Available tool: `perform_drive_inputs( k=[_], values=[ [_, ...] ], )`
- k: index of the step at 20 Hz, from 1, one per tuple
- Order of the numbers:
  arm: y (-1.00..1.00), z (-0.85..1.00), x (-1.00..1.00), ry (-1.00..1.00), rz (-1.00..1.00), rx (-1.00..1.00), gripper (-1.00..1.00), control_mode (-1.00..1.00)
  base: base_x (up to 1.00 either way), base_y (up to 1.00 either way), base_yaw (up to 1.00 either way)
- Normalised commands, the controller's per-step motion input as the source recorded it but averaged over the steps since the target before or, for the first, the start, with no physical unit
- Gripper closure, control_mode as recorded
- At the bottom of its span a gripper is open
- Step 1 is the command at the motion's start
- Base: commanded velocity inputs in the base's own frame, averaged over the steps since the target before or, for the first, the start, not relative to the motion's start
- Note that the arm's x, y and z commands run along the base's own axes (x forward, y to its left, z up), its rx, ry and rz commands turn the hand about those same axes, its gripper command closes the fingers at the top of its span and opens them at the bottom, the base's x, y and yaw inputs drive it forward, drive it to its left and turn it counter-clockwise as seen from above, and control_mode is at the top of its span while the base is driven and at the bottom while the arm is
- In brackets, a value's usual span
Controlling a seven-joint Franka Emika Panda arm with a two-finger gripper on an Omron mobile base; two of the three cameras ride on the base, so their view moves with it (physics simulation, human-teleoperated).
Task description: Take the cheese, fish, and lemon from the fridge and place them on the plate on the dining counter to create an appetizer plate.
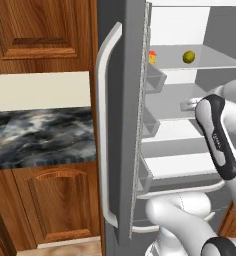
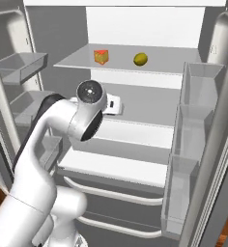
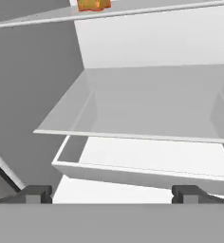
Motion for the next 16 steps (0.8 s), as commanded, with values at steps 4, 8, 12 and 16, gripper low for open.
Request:
perform_drive_inputs(
  k=[4, 8, 12, 16],
  values=[
    [0.01, 0.84, 0.69, -0.08, 0.02, 0.02, -1.00, -1.00, 0.00, 0.00, 0.00],
    [0.14, 0.86, 0.67, -0.01, 0.00, 0.00, -1.00, -1.00, 0.00, 0.00, 0.00],
    [0.23, 0.78, 0.51, 0.00, 0.00, 0.00, -1.00, -1.00, 0.00, 0.00, 0.00],
    [0.26, 0.41, 0.55, -0.01, 0.01, 0.00, -1.00, -1.00, 0.00, 0.00, 0.00]
  ],
)
